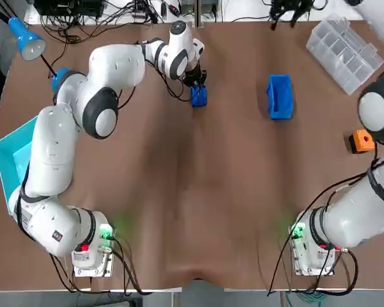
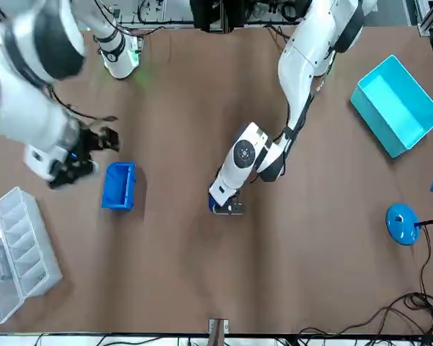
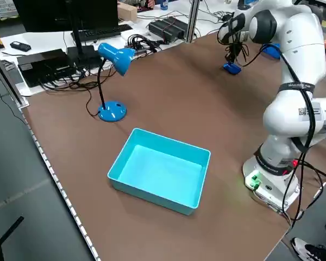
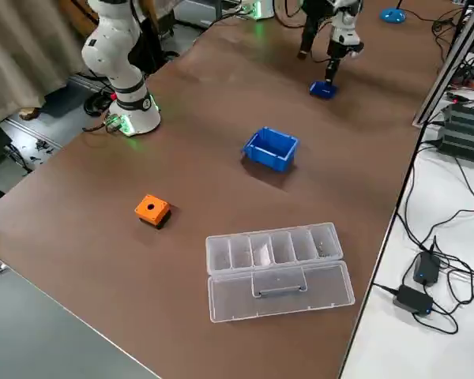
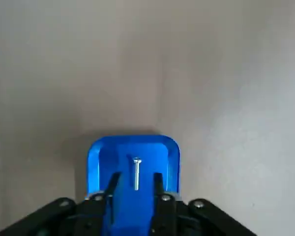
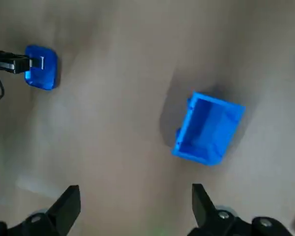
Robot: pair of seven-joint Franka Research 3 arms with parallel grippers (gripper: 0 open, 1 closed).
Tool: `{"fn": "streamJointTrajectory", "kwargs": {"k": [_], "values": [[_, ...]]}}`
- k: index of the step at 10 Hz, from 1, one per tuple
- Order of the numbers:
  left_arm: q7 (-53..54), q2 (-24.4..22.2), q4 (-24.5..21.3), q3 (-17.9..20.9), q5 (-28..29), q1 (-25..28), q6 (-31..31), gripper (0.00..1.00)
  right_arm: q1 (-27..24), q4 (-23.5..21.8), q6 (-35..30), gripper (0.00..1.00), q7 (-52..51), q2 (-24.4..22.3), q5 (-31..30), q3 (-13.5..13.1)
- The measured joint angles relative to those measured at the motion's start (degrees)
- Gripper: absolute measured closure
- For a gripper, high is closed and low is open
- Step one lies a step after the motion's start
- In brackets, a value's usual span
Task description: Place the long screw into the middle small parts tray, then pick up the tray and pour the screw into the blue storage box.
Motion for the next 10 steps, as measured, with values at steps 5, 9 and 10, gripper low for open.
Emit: {"fn": "streamJointTrajectory", "kwargs": {"k": [5,9,10], "values": [[0.0,-9.17,1.55,0.32,0.01,1.12,-17.77,0.0,1.79,-1.14,7.83,0.0,-0.3,4.91,2.65,-0.04],[7.07,-26.0,-5.14,1.06,0.48,12.41,-27.61,0.0,5.1,-7.59,23.31,0.0,-0.03,7.86,7.43,0.0],[7.67,-29.31,-8.01,1.11,0.48,15.81,-27.78,0.0,6.83,-8.84,27.74,0.0,0.3,9.74,8.97,0.03]]}}
